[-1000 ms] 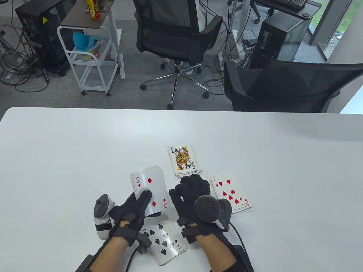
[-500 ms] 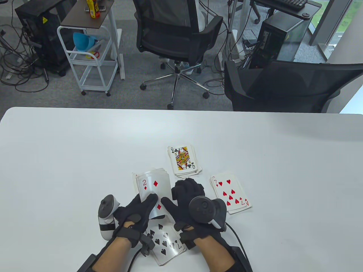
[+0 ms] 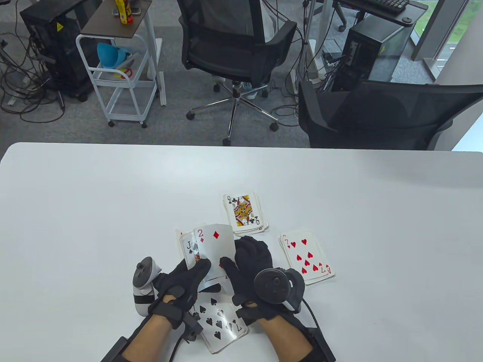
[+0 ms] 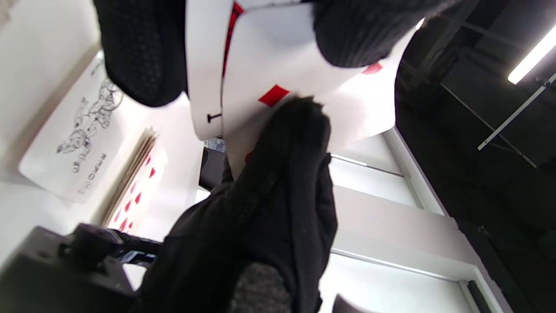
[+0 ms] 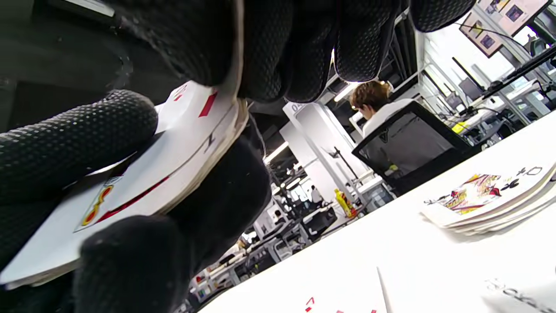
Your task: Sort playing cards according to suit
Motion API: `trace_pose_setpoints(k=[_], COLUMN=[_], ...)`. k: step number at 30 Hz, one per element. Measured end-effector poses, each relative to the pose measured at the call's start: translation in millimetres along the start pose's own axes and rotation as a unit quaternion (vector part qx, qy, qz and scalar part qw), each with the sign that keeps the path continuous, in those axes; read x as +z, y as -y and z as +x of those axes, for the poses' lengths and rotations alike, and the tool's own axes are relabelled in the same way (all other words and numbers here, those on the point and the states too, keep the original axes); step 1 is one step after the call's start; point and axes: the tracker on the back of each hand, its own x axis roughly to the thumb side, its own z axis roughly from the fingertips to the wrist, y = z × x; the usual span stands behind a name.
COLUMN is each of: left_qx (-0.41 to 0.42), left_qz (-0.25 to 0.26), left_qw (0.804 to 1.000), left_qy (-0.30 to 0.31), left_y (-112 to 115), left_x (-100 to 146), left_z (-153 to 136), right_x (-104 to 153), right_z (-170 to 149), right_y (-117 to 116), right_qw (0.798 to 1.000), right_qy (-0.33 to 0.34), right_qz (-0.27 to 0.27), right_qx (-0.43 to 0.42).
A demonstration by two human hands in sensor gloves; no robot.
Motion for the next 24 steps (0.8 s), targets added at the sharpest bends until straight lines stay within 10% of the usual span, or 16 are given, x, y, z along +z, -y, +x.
trace_pose_setpoints(k=[24], left_qx=[0.04], left_qz=[0.121], left_qw=[0.989], left_qy=[0.073], left_y=[-33], left_x=[17], left_z=[32], right_x=[-2], right_z=[-28], right_y=[-2], right_qw=[0.992], right_qy=[-0.12], right_qz=[0.025], right_qx=[0.007])
